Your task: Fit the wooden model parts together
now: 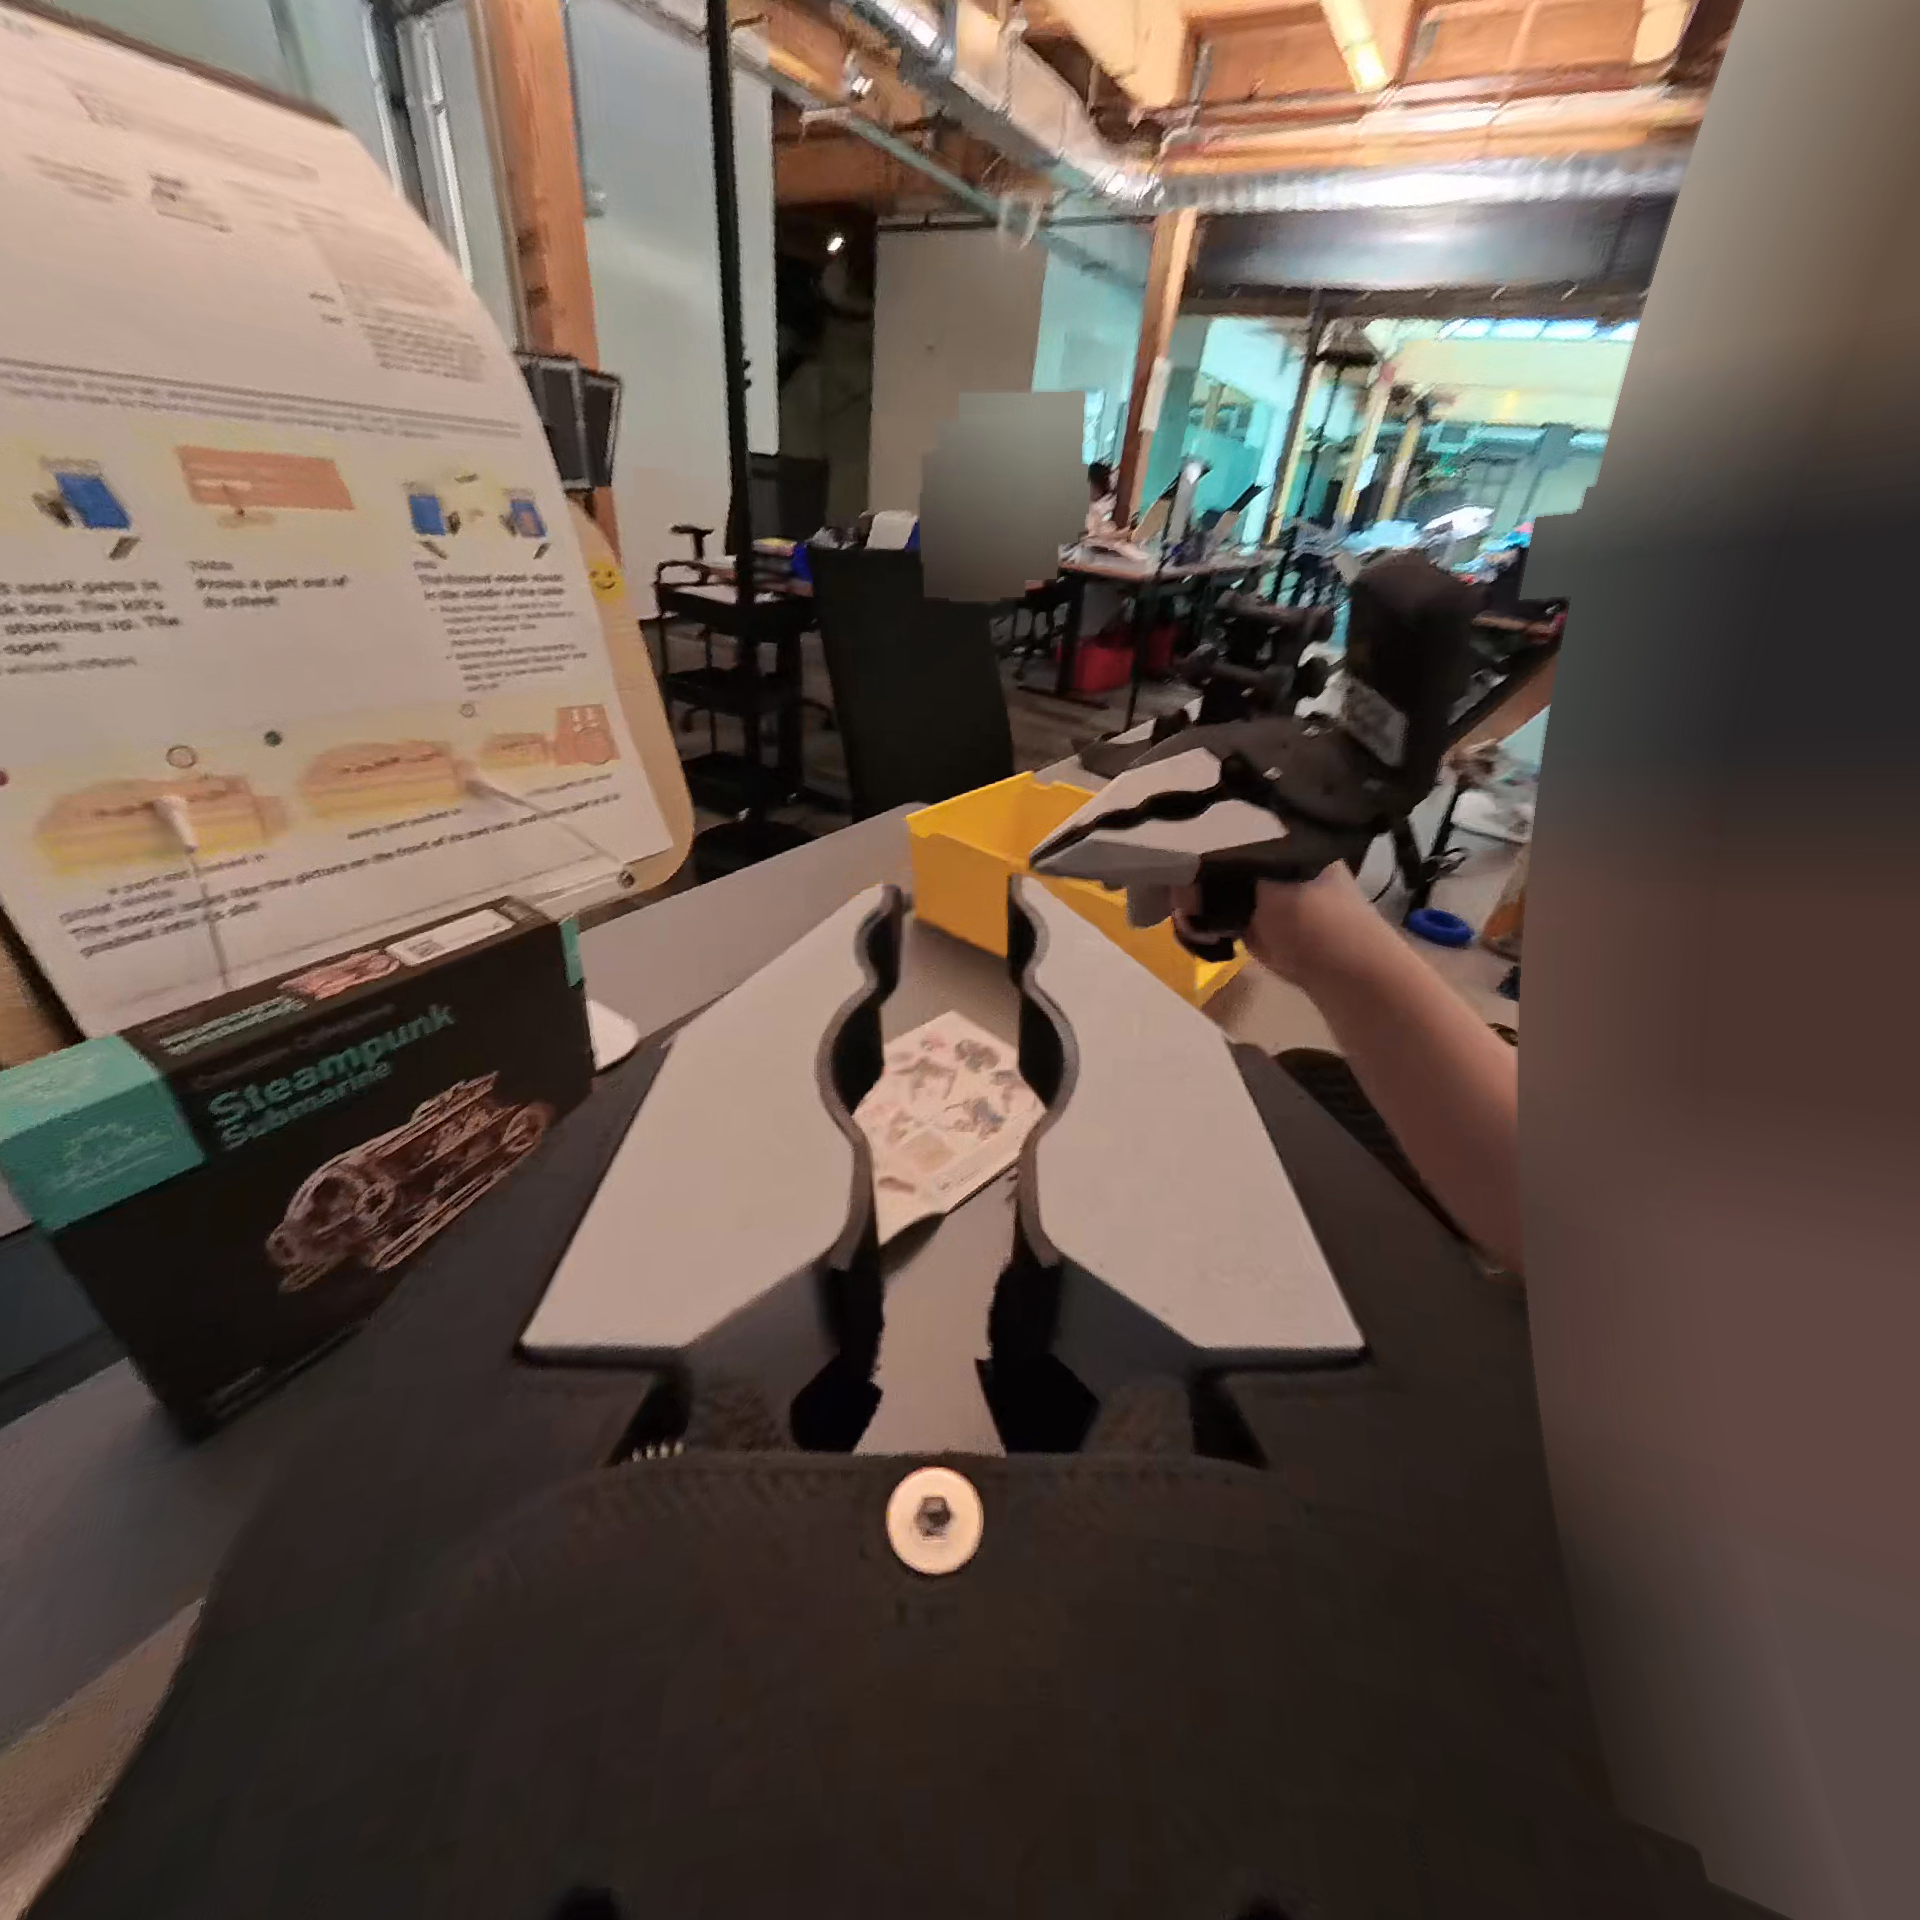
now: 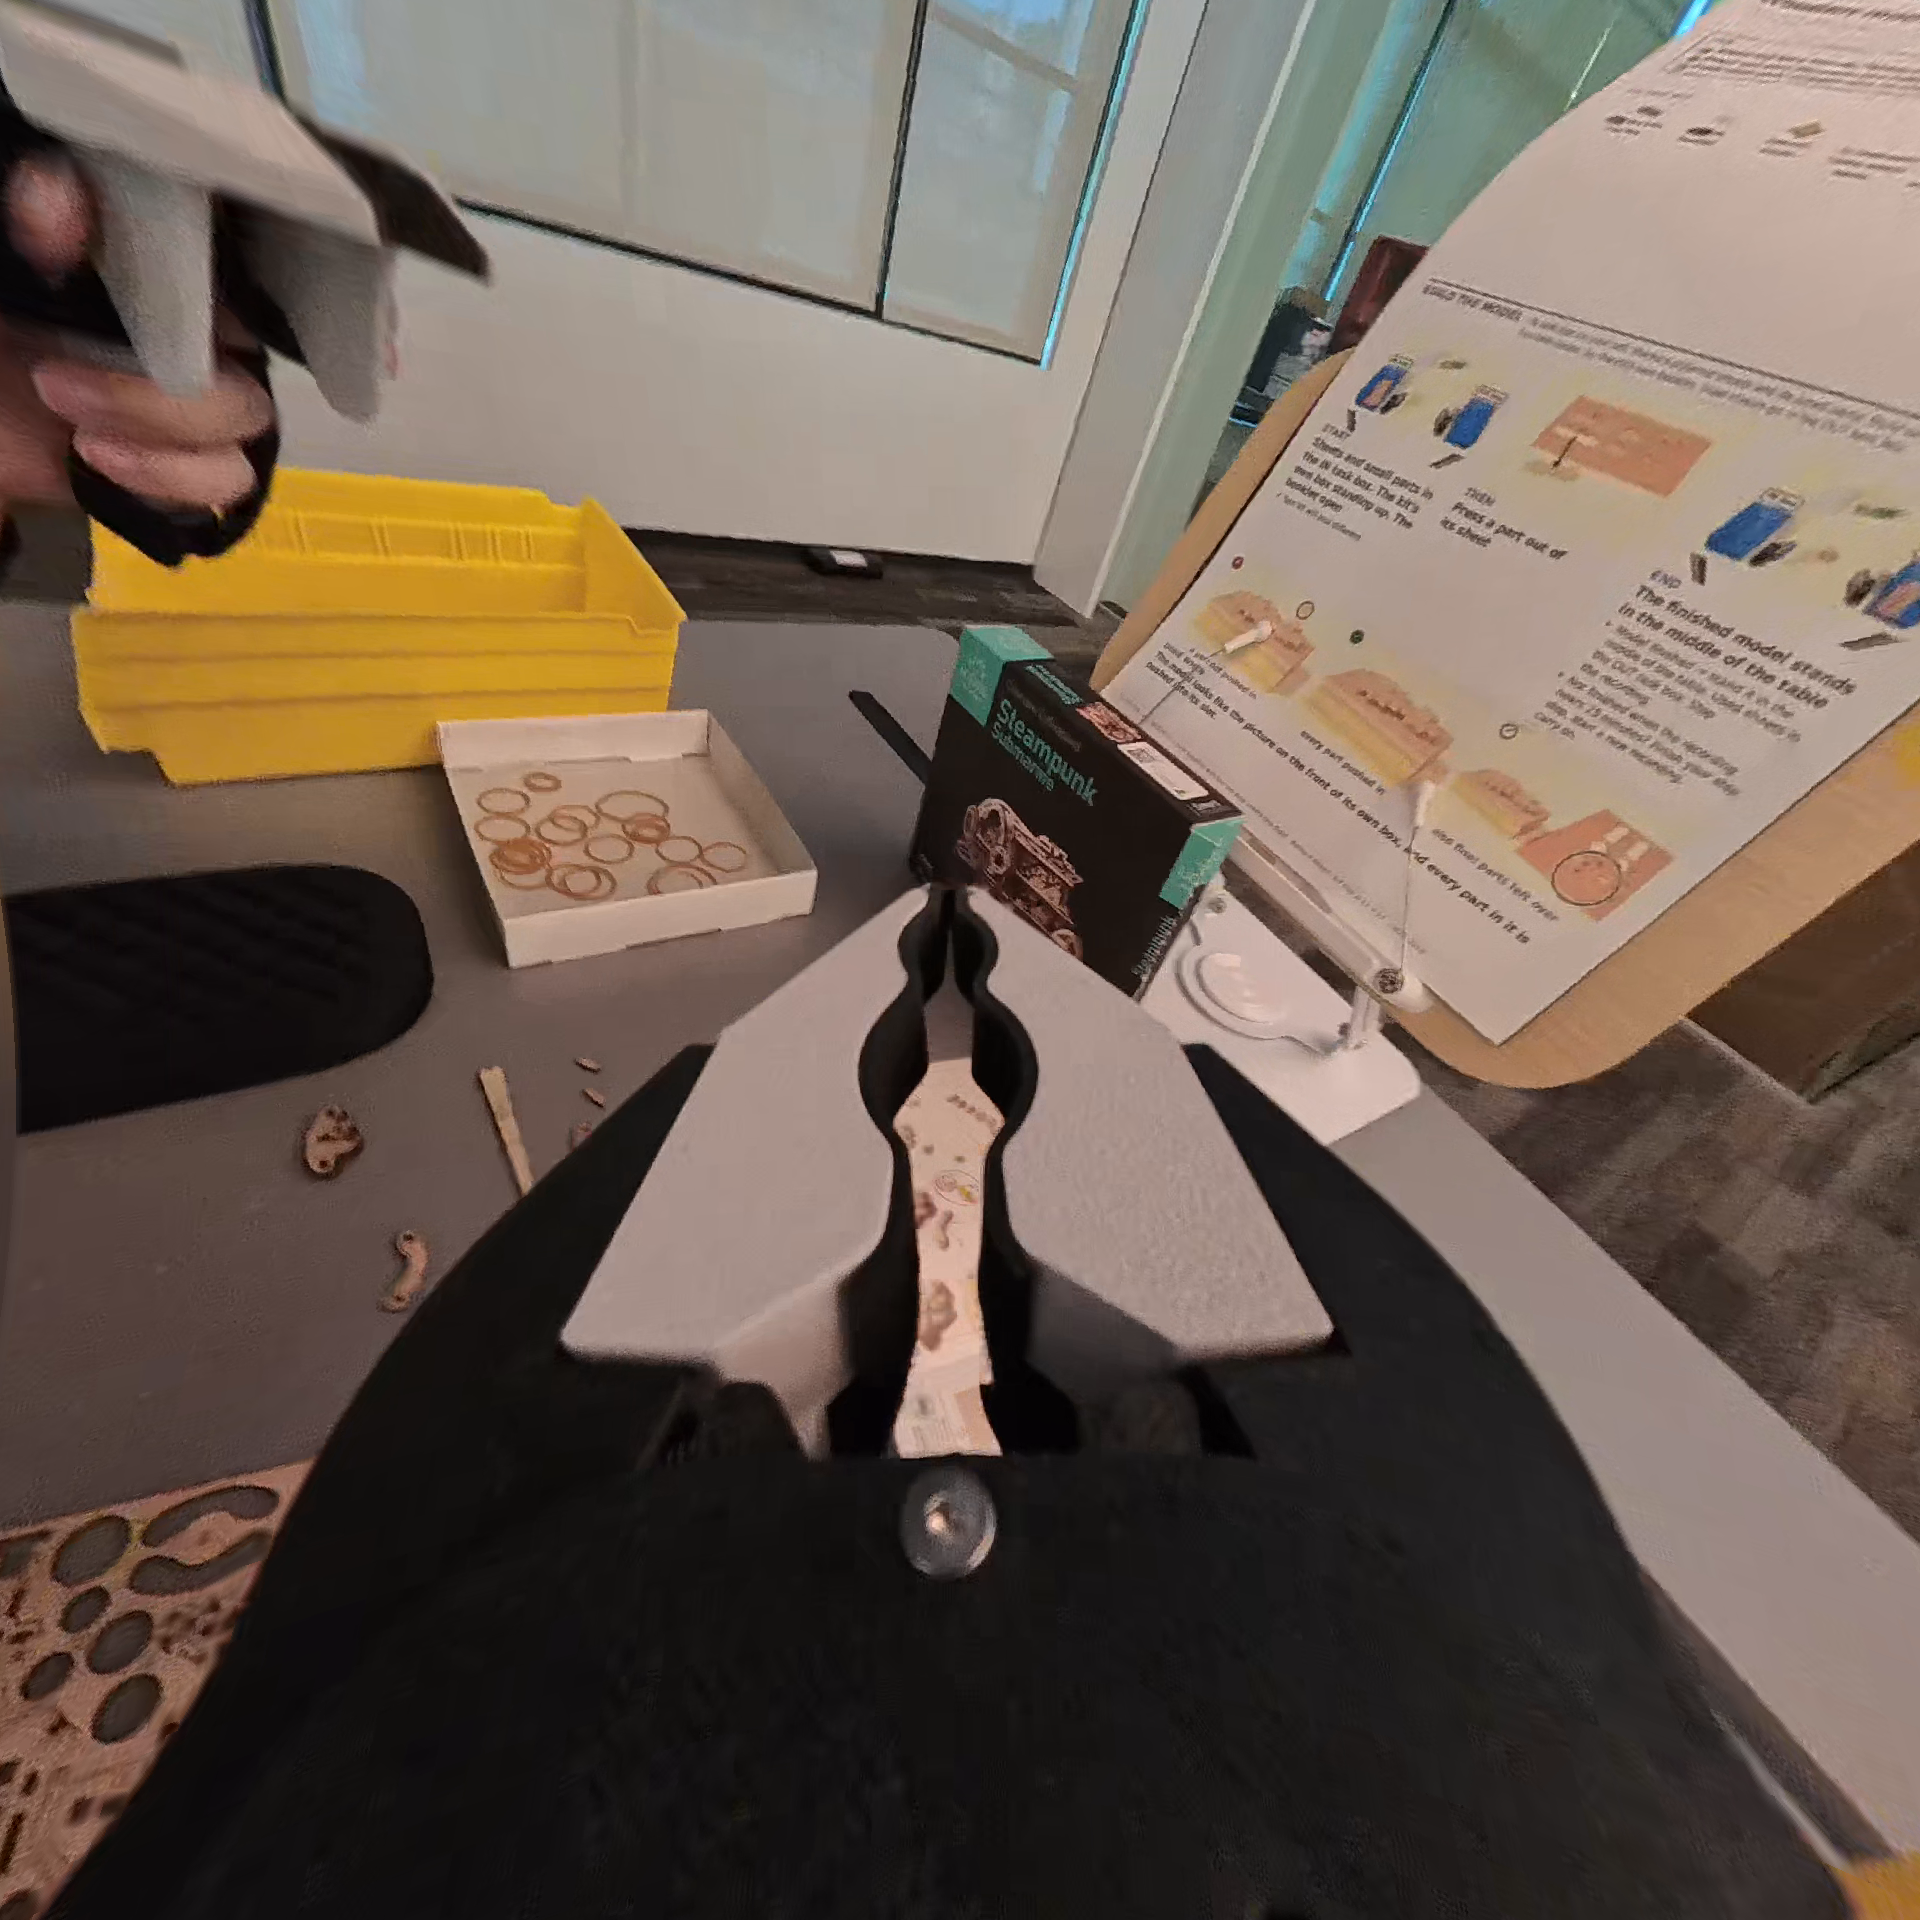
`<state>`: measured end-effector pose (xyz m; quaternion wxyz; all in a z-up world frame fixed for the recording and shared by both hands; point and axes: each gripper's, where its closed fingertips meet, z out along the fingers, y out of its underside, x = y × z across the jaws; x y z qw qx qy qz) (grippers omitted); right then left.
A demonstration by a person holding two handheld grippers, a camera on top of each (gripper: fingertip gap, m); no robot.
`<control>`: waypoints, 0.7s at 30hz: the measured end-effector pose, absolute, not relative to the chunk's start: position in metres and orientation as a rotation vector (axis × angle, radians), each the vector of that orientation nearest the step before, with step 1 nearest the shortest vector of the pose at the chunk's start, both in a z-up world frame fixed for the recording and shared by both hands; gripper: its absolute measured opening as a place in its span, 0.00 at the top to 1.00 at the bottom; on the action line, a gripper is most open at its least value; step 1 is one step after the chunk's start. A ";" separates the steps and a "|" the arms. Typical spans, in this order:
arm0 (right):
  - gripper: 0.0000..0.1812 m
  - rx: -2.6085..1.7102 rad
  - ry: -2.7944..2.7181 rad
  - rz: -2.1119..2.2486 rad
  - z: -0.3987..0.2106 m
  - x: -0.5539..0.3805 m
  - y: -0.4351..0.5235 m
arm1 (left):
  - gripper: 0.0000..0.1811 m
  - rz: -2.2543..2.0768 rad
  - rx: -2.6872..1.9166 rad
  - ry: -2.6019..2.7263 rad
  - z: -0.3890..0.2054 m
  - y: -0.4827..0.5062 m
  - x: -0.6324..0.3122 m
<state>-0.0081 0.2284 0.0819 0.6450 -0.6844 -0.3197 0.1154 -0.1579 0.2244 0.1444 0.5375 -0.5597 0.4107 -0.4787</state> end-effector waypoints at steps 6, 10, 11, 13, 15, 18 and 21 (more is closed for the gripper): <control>1.00 -1.524 -0.689 0.317 0.098 -0.004 0.218 | 0.80 -0.922 -1.422 1.103 0.119 0.224 -0.148; 1.00 -1.531 -0.704 0.276 0.103 -0.002 0.211 | 0.80 -0.901 -1.432 1.133 0.117 0.222 -0.151; 1.00 -1.533 -0.707 0.271 0.104 -0.003 0.209 | 0.81 -0.903 -1.437 1.140 0.117 0.221 -0.152; 1.00 -1.541 -0.709 0.270 0.105 -0.004 0.206 | 0.82 -0.902 -1.444 1.149 0.116 0.221 -0.155; 1.00 -1.552 -0.710 0.282 0.105 -0.005 0.205 | 0.82 -0.895 -1.453 1.161 0.113 0.222 -0.156; 1.00 -1.560 -0.711 0.288 0.104 -0.008 0.205 | 0.83 -0.879 -1.478 1.193 0.106 0.223 -0.155; 1.00 -1.585 -0.711 0.283 0.099 -0.007 0.208 | 0.83 -0.827 -1.522 1.245 0.094 0.225 -0.154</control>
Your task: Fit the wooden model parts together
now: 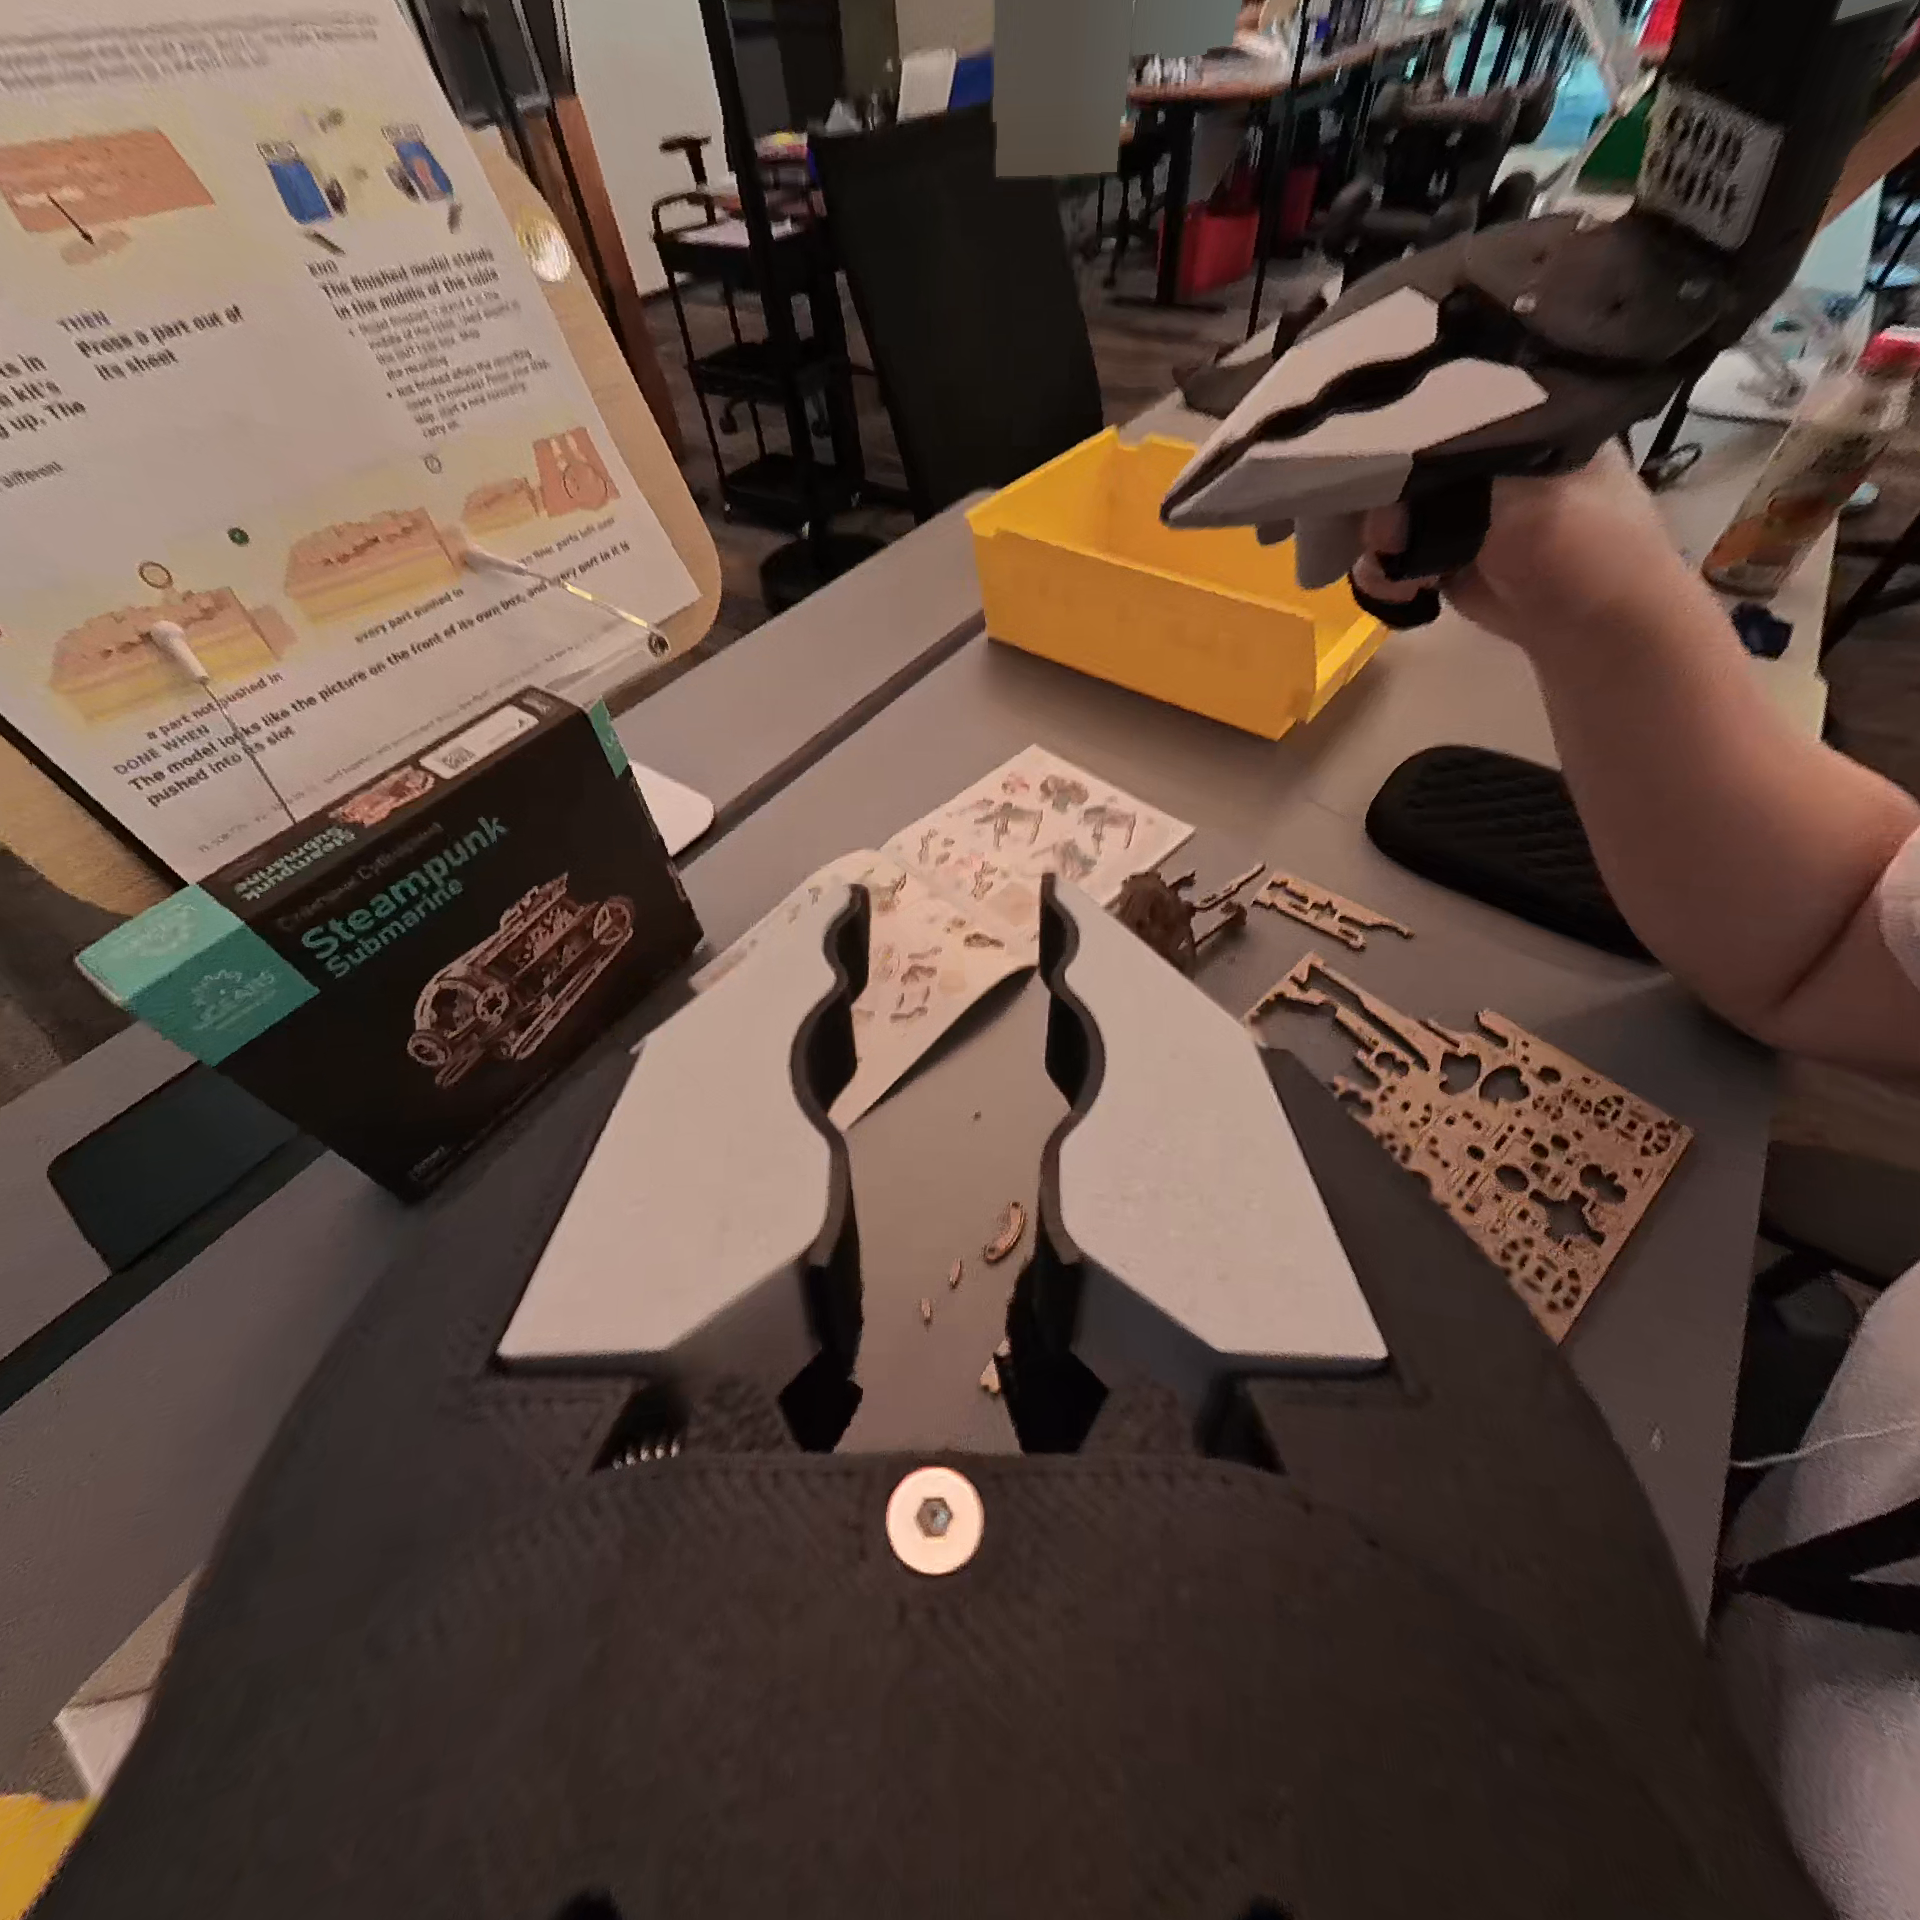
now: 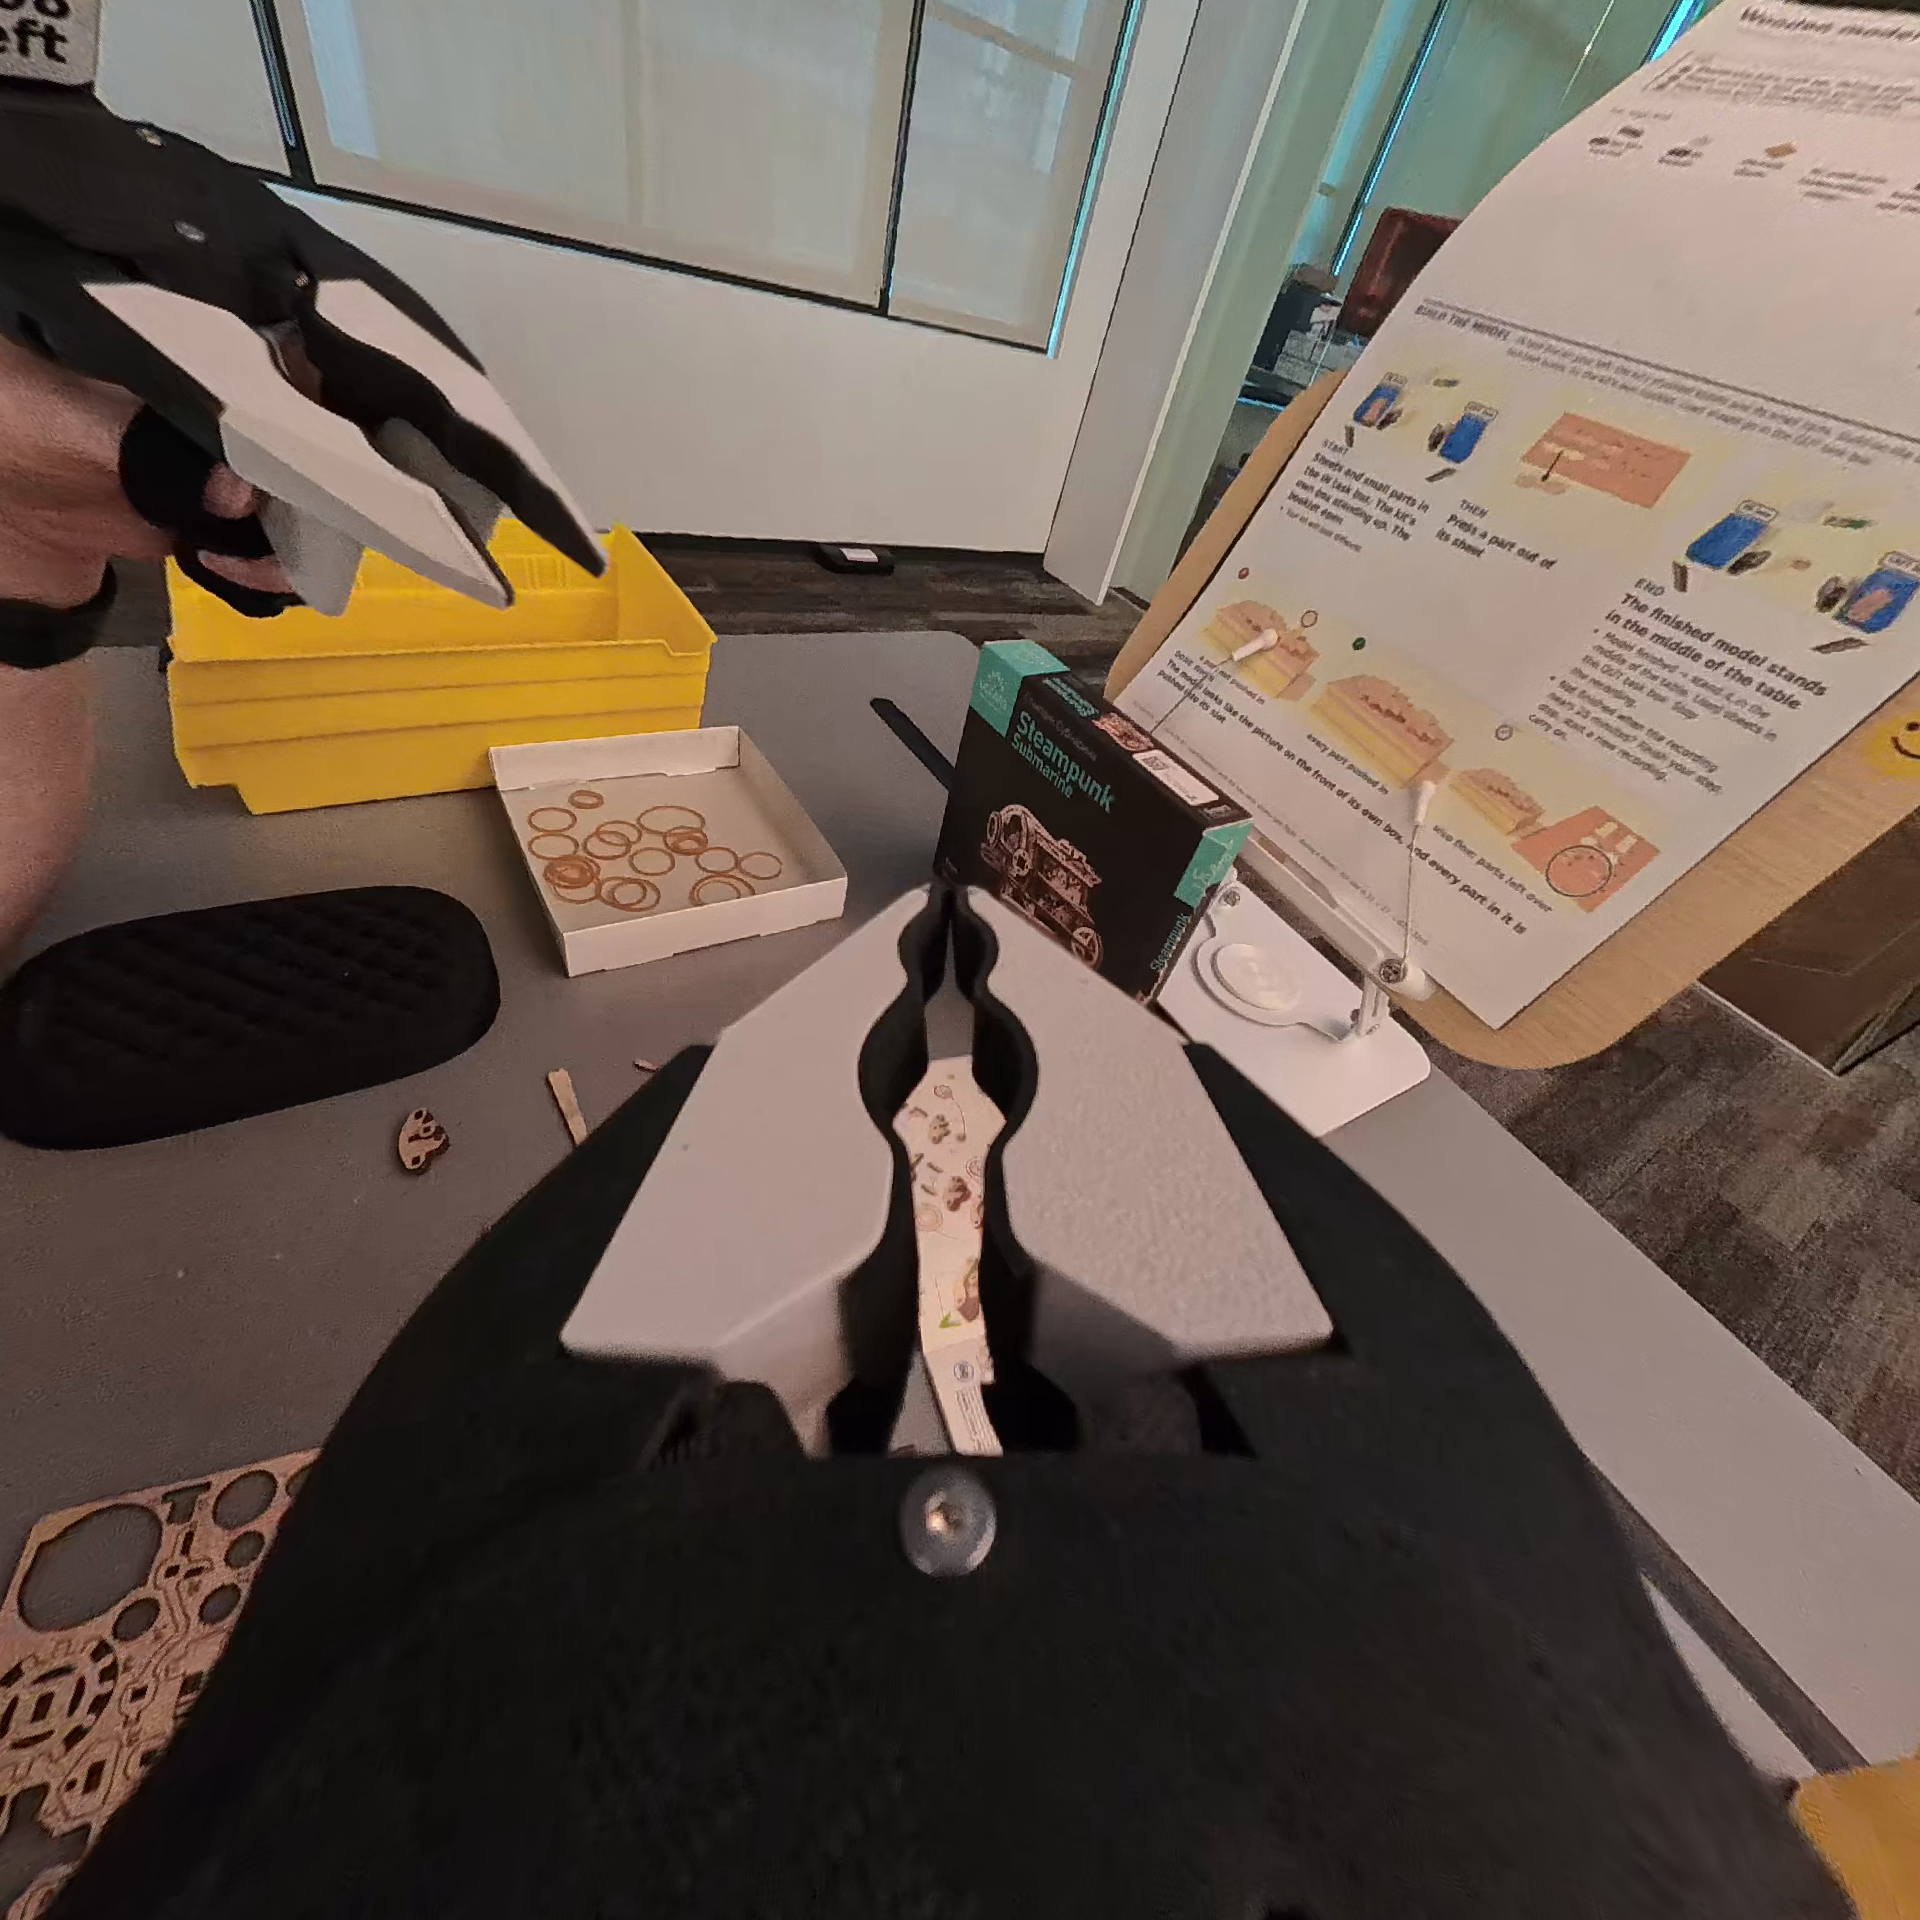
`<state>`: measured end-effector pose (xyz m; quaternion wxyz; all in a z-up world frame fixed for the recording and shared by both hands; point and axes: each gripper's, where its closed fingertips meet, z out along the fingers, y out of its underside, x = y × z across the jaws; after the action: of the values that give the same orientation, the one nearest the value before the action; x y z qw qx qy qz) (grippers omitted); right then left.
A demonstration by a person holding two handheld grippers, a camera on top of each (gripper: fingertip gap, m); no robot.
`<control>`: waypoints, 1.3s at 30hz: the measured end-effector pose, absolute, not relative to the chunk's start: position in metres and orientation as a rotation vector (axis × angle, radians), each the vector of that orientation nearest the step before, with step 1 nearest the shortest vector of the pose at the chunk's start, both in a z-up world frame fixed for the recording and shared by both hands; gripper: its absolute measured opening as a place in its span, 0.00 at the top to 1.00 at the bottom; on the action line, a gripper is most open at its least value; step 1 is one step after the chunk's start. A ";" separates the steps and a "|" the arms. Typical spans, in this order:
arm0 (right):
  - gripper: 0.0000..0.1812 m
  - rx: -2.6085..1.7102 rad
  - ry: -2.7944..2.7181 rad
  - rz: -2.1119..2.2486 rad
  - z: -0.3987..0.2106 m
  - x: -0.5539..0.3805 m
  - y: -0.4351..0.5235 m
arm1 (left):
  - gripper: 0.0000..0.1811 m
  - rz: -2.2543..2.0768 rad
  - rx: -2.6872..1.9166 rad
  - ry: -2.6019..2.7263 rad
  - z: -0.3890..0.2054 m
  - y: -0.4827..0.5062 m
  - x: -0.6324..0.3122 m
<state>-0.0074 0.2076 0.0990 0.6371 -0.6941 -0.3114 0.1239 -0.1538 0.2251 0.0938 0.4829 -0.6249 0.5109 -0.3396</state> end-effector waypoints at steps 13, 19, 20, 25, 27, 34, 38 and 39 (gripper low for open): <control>0.98 -1.675 -0.678 0.301 0.088 0.004 0.211 | 0.83 -0.719 -1.526 1.271 0.091 0.227 -0.159; 0.96 -1.708 -0.674 0.293 0.084 0.006 0.212 | 0.84 -0.713 -1.530 1.270 0.090 0.227 -0.159; 0.96 -1.708 -0.670 0.290 0.085 0.007 0.212 | 0.84 -0.713 -1.530 1.267 0.091 0.227 -0.159; 0.96 -1.725 -0.645 0.311 0.083 0.011 0.214 | 0.85 -0.708 -1.527 1.250 0.093 0.228 -0.160; 0.96 -1.735 -0.626 0.324 0.081 0.013 0.216 | 0.85 -0.710 -1.531 1.242 0.092 0.230 -0.158; 0.95 -1.775 -0.538 0.356 0.074 0.024 0.225 | 0.85 -0.670 -1.572 1.221 0.086 0.240 -0.161; 0.94 -1.797 -0.517 0.377 0.070 0.025 0.228 | 0.86 -0.663 -1.564 1.180 0.093 0.245 -0.166; 0.94 -1.802 -0.521 0.376 0.069 0.024 0.228 | 0.86 -0.661 -1.564 1.175 0.093 0.246 -0.167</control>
<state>0.0238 0.2281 0.0686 0.5764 -0.7697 -0.2226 0.1607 -0.1665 0.2456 0.0931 0.5126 -0.6504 0.4886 -0.2748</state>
